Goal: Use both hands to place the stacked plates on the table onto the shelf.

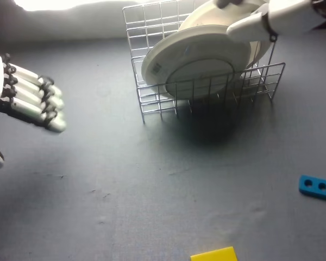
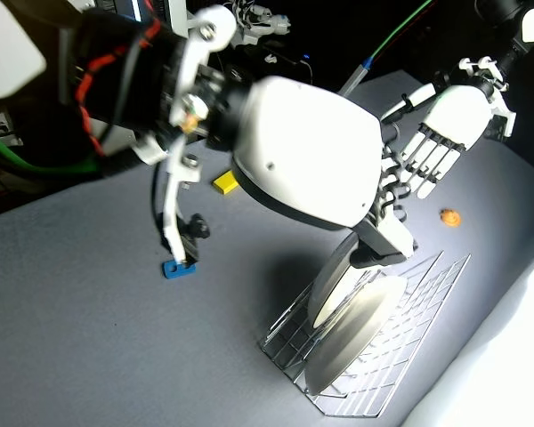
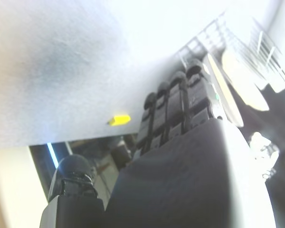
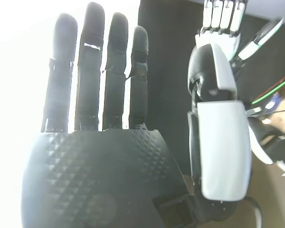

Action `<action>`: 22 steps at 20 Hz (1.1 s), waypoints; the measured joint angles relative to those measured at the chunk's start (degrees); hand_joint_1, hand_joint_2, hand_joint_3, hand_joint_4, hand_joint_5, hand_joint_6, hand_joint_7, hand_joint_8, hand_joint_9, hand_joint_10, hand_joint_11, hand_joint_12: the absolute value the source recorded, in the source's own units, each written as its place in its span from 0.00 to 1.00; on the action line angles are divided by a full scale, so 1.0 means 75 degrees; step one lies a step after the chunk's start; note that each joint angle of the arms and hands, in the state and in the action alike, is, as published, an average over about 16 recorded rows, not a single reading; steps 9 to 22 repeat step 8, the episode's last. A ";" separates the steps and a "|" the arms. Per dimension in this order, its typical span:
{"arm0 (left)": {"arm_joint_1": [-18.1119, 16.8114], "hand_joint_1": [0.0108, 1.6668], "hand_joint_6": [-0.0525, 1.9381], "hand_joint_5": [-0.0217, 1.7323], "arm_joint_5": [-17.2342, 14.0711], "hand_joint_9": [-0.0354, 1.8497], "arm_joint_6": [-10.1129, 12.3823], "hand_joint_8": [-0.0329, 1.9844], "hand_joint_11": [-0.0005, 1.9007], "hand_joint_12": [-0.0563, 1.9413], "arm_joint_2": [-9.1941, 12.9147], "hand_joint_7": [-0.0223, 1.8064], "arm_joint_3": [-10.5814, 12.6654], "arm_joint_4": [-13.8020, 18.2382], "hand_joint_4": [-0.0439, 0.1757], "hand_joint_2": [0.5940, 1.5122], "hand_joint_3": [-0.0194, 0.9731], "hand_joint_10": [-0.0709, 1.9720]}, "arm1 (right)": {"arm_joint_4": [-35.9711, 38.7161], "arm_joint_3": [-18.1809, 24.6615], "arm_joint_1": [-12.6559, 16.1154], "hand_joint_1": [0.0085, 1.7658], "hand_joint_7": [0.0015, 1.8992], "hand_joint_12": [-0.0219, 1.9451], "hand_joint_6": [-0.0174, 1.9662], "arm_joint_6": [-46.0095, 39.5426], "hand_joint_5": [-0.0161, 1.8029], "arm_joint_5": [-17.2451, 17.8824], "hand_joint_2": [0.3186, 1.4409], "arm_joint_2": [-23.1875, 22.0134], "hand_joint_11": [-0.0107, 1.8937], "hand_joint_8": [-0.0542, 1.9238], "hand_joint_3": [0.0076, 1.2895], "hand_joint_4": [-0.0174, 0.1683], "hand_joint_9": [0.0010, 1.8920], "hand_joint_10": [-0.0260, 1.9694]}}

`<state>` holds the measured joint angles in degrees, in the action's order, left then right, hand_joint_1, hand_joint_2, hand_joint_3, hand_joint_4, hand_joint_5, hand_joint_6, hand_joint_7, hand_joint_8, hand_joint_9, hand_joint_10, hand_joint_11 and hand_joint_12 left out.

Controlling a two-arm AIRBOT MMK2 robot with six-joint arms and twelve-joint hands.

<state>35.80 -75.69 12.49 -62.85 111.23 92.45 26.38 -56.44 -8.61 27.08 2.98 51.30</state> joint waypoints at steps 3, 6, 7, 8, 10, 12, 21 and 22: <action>-0.0012 0.03 0.31 0.37 0.0000 0.37 -0.0077 0.36 0.26 0.53 0.0072 0.40 -0.0194 0.0025 0.20 0.69 0.04 0.44 | -0.0009 0.0286 -0.0010 0.25 0.58 0.85 0.42 0.0385 0.54 0.0004 0.72 -0.0329 0.45 0.42 0.00 0.10 0.55 0.55; -0.0020 0.04 0.39 0.45 0.0005 0.45 -0.0089 0.44 0.32 0.66 0.0122 0.50 -0.0313 0.0013 0.20 0.71 0.04 0.55 | -0.0011 0.0468 -0.0012 0.19 0.61 0.89 0.51 0.0566 0.57 0.0016 0.74 -0.0560 0.50 0.52 0.00 0.11 0.59 0.65; -0.0023 0.04 0.42 0.49 0.0012 0.49 -0.0090 0.48 0.35 0.72 0.0140 0.54 -0.0354 0.0014 0.20 0.72 0.04 0.60 | -0.0012 0.0527 -0.0017 0.17 0.63 0.90 0.56 0.0597 0.58 0.0015 0.75 -0.0639 0.52 0.56 0.00 0.11 0.60 0.70; -0.0025 0.04 0.46 0.53 0.0017 0.53 -0.0090 0.53 0.38 0.79 0.0159 0.58 -0.0400 0.0016 0.20 0.73 0.04 0.66 | -0.0014 0.0586 -0.0023 0.15 0.64 0.92 0.61 0.0610 0.60 0.0009 0.76 -0.0717 0.55 0.62 0.00 0.12 0.62 0.76; -0.0025 0.04 0.46 0.53 0.0017 0.53 -0.0090 0.53 0.38 0.79 0.0159 0.58 -0.0400 0.0016 0.20 0.73 0.04 0.66 | -0.0014 0.0586 -0.0023 0.15 0.64 0.92 0.61 0.0610 0.60 0.0009 0.76 -0.0717 0.55 0.62 0.00 0.12 0.62 0.76; -0.0025 0.04 0.46 0.53 0.0017 0.53 -0.0090 0.53 0.38 0.79 0.0159 0.58 -0.0400 0.0016 0.20 0.73 0.04 0.66 | -0.0014 0.0586 -0.0023 0.15 0.64 0.92 0.61 0.0610 0.60 0.0009 0.76 -0.0717 0.55 0.62 0.00 0.12 0.62 0.76; -0.0025 0.04 0.46 0.53 0.0017 0.53 -0.0090 0.53 0.38 0.79 0.0159 0.58 -0.0400 0.0016 0.20 0.73 0.04 0.66 | -0.0014 0.0586 -0.0023 0.15 0.64 0.92 0.61 0.0610 0.60 0.0009 0.76 -0.0717 0.55 0.62 0.00 0.12 0.62 0.76; -0.0025 0.04 0.46 0.53 0.0017 0.53 -0.0090 0.53 0.38 0.79 0.0159 0.58 -0.0400 0.0016 0.20 0.73 0.04 0.66 | -0.0014 0.0586 -0.0023 0.15 0.64 0.92 0.61 0.0610 0.60 0.0009 0.76 -0.0717 0.55 0.62 0.00 0.12 0.62 0.76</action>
